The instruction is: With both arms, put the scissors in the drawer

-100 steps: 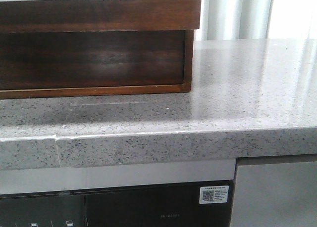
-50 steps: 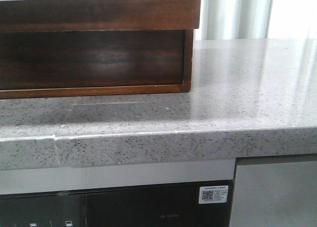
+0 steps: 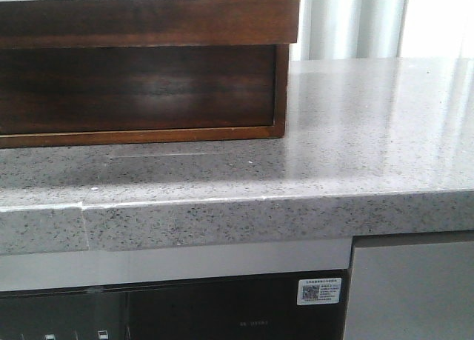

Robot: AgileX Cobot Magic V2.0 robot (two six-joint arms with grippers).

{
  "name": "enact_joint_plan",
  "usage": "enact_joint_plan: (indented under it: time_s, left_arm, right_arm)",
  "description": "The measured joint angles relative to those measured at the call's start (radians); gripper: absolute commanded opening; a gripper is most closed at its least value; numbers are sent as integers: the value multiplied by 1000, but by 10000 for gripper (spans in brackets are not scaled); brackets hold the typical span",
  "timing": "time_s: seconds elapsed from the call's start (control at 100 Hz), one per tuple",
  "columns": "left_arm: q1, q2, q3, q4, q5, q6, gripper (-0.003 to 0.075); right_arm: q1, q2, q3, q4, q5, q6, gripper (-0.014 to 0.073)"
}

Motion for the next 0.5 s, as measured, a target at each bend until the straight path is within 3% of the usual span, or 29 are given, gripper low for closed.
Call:
enact_joint_plan:
  time_s: [0.16, 0.33, 0.4, 0.5]
  left_arm:
    - [0, 0, 0, 0, 0, 0, -20]
    - [0, 0, 0, 0, 0, 0, -19]
    - [0, 0, 0, 0, 0, 0, -20]
    - [0, 0, 0, 0, 0, 0, -20]
  right_arm:
    - [0, 0, 7, 0, -13, 0, -55]
    - [-29, 0, 72, -41, -148, 9, -55]
    - [-67, 0, 102, -104, -211, 113, -55]
    - [-151, 0, 131, -254, -281, 397, -55]
